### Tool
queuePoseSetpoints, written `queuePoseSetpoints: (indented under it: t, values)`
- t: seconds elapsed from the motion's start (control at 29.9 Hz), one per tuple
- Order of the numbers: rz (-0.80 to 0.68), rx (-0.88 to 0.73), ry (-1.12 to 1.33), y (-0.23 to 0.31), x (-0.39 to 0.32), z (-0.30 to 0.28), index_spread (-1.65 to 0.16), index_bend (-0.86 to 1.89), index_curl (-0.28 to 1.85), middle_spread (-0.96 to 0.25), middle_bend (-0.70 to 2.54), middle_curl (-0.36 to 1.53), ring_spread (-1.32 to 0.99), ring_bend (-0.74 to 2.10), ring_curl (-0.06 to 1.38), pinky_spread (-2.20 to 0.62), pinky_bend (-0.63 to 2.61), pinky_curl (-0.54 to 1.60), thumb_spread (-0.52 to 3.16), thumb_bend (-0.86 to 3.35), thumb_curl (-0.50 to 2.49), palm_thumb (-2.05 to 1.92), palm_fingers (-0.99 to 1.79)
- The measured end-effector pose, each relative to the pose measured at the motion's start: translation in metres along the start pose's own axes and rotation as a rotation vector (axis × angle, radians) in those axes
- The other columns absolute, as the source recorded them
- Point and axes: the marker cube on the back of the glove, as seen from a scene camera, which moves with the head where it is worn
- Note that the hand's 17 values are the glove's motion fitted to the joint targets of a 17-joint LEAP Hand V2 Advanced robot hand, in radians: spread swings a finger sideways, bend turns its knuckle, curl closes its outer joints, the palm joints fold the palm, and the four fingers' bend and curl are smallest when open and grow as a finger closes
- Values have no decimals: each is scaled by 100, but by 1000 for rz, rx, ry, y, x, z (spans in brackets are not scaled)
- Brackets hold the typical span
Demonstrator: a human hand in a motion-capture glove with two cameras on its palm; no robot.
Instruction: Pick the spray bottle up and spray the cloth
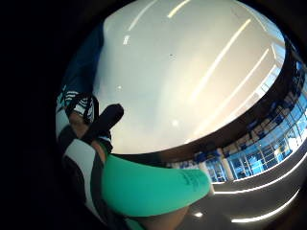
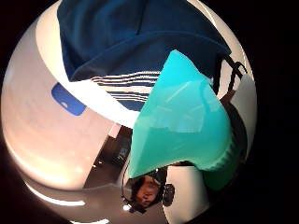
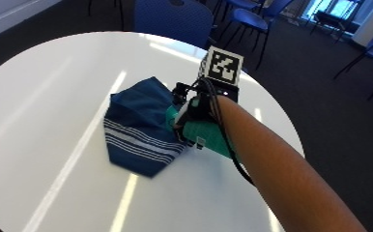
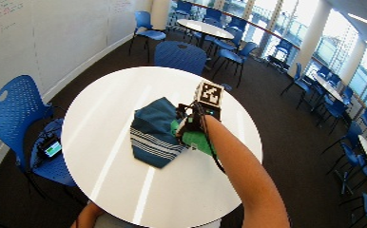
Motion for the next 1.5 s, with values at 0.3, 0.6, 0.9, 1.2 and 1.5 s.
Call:
queuePoseSetpoints:
  t: [0.3, 0.6, 0.9, 1.2, 1.5]
  values:
    - [-8, 5, -4, 3, -1, -1, -28, 29, 51, -17, 49, 49, -19, 57, 45, -16, 38, 37, 34, -3, 78, 90, 134]
    - [-9, 4, -17, 1, 3, 0, -29, 29, 51, -17, 49, 49, -18, 57, 45, -16, 37, 37, 35, -4, 78, 90, 134]
    - [-6, -3, -11, -2, 3, 3, -29, 28, 51, -17, 49, 49, -18, 56, 45, -16, 37, 37, 35, -4, 78, 90, 134]
    - [-6, -12, -19, -4, 7, 5, -29, 28, 51, -17, 49, 48, -18, 56, 44, -16, 37, 37, 35, -4, 78, 90, 134]
    - [-35, 0, -40, 2, 2, 2, -29, 28, 51, -17, 49, 48, -18, 56, 44, -16, 37, 37, 35, -3, 78, 90, 134]
